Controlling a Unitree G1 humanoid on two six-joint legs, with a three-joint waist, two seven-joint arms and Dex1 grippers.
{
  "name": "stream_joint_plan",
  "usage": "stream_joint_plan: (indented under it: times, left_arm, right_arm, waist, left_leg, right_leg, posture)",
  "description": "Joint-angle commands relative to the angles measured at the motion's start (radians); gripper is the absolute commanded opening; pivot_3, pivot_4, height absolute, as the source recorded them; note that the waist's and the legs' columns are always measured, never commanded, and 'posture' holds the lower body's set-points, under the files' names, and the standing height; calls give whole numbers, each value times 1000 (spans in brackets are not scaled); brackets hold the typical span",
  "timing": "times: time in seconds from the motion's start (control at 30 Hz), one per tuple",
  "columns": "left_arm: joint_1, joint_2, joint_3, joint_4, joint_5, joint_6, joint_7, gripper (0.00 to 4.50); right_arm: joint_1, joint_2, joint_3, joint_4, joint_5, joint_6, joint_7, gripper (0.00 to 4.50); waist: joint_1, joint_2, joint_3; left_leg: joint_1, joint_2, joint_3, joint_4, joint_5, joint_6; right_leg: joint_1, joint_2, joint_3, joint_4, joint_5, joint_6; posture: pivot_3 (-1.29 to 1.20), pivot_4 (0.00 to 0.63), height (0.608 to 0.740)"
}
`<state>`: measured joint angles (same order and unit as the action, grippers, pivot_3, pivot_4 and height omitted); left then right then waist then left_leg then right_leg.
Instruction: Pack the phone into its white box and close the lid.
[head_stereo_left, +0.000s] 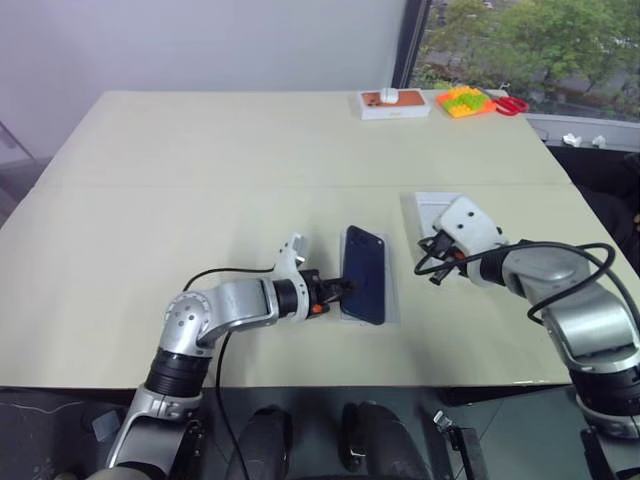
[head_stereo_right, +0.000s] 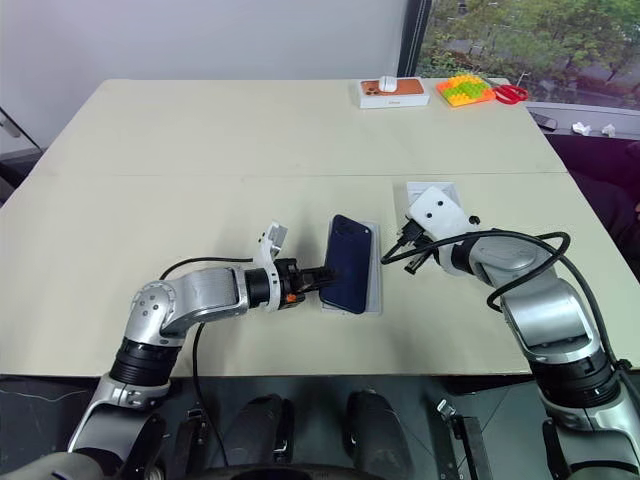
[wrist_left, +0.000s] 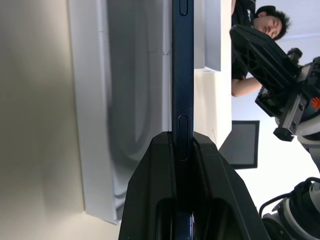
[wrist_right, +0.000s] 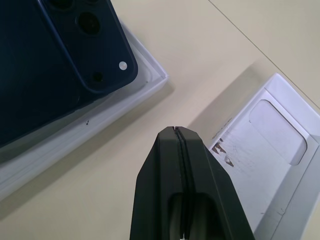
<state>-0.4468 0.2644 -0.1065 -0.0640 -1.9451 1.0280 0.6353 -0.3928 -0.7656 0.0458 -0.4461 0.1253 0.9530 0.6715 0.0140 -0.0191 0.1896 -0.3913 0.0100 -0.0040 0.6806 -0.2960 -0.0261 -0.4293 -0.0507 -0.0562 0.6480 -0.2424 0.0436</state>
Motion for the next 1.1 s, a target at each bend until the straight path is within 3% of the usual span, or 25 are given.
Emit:
stream_joint_plan:
  times: [0.03, 0.4, 0.5, 0.73, 0.93, 1.1]
  left_arm:
    - [-38, -15, -9, -4, -21, -27, -23, 41]
    - [-48, -36, -31, 24, -27, -40, -16, 41]
    - [-49, -34, -32, 23, -27, -40, -18, 1233]
    - [-41, 1, -10, 2, -27, -7, -52, 4470]
    - [-15, 115, 13, -50, -27, 73, -155, 4470]
    - [-35, 287, 62, -88, -23, 131, -303, 4470]
  right_arm:
    - [-2, -15, -26, -41, 8, -10, -10, 0]
    - [-11, -23, -24, -44, 16, -10, -14, 0]
    - [-14, -24, -21, -40, 17, -13, -15, 0]
    - [-28, -22, -15, -37, 19, -14, -17, 0]
    - [-37, -16, -11, -35, 20, -16, -19, 0]
    - [-49, -3, 3, -31, 22, -18, -24, 0]
  waist:
    - [0, 0, 0]
    - [0, 0, 0]
    - [0, 0, 0]
    - [-1, 0, 0]
    - [-1, 0, 0]
    - [-3, 0, 0]
  left_leg:
    - [0, 0, 0, 0, 0, 0]
    - [0, 0, 0, 0, 0, 0]
    - [0, 0, 0, 0, 0, 0]
    - [0, 0, 0, 0, 0, 0]
    - [1, 1, 0, 0, 0, 0]
    - [1, 2, 0, 0, 0, 0]
  right_leg:
    - [0, 0, 0, 0, 0, 0]
    - [0, 0, 0, 0, 0, 0]
    - [0, 0, 0, 0, 0, 0]
    - [0, 0, 0, 0, 0, 0]
    - [0, 3, 0, 0, 0, 0]
    - [0, 3, 0, 0, 0, 0]
  posture:
    - [0, 150, 740]
    - [0, 150, 740]
    - [0, 150, 740]
    - [0, 150, 740]
    - [0, 150, 740]
    - [0, 150, 740]
